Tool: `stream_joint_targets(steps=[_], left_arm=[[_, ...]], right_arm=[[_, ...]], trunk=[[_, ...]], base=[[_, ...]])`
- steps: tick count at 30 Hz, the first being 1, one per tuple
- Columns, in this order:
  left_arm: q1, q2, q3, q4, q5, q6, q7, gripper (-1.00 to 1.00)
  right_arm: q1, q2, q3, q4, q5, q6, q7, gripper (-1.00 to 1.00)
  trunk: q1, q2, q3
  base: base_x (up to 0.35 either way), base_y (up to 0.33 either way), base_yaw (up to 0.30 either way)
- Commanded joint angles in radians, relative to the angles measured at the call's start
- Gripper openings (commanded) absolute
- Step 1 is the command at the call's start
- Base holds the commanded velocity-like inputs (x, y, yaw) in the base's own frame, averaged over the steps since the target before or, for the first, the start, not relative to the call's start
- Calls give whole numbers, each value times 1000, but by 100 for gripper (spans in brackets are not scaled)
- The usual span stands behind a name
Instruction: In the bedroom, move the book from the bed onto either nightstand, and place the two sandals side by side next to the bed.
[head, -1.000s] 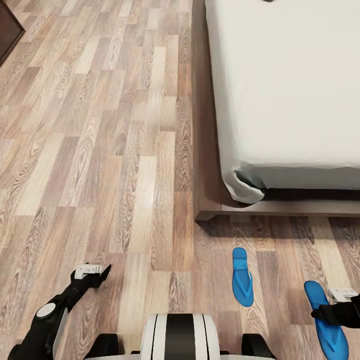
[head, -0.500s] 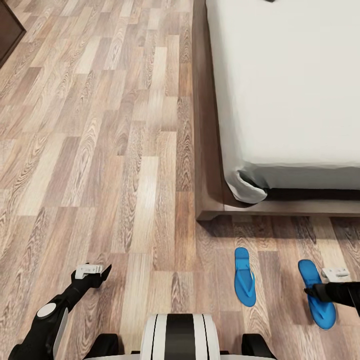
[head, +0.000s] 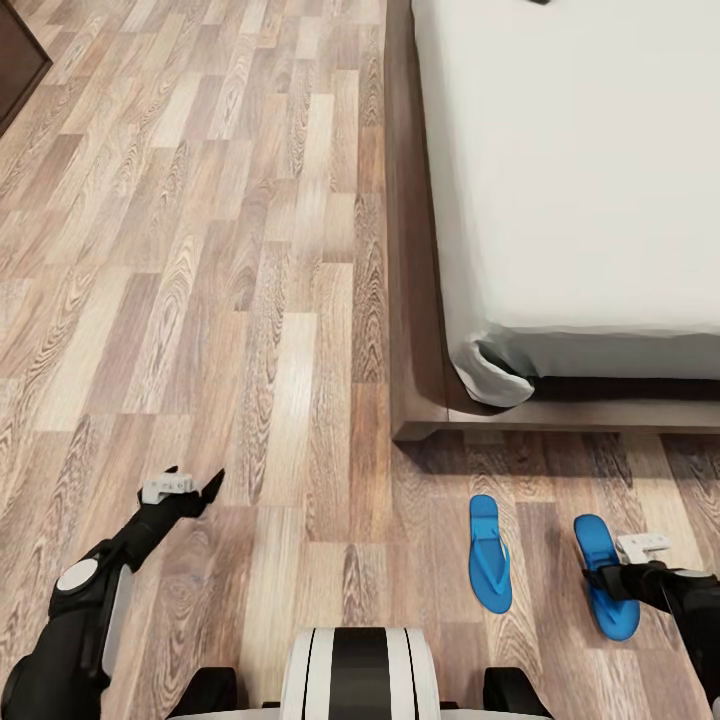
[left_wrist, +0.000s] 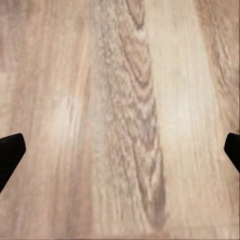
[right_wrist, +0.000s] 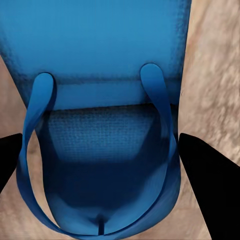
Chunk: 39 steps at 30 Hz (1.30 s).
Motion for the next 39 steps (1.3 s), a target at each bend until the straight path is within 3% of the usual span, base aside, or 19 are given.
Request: stream_joint_targets(steps=[1,4,9,12,15,20,31,35,39], left_arm=[[0,-6,-9,-41,5,25,-8,100],[0,-13,-39,-97,24,50,-10,100],[0,-16,-47,-136,39,55,-16,100],[0,-15,-46,-159,99,55,-46,100],[0,-15,-46,-157,119,55,-63,100],[0,-15,-47,-155,126,56,-76,100],[0,-15,-49,-138,128,55,-77,100],[0,-15,-49,-135,128,54,-77,100],[0,-15,-49,-134,128,54,-77,100]], right_arm=[[-1,1,-3,6,10,0,9,-100],[-1,1,-3,20,10,-9,9,-100],[-1,1,-3,25,11,-12,9,-100],[-1,2,-3,25,10,-11,8,-100],[-1,2,-3,24,9,-11,3,-100],[-1,2,-3,18,9,-11,-77,-100],[-2,7,-1,23,9,-12,-124,-100],[-2,44,-1,24,10,-32,-238,-100],[-2,62,-1,24,11,-64,-262,-100]], trunk=[[0,0,-1],[0,0,-1],[0,0,-1],[0,0,-1],[0,0,-1],[0,0,-1],[0,0,-1],[0,0,-1],[0,0,-1]], base=[[0,0,0],[0,0,0],[0,0,0],[0,0,0],[0,0,0],[0,0,0],[0,0,0],[0,0,0],[0,0,0]])
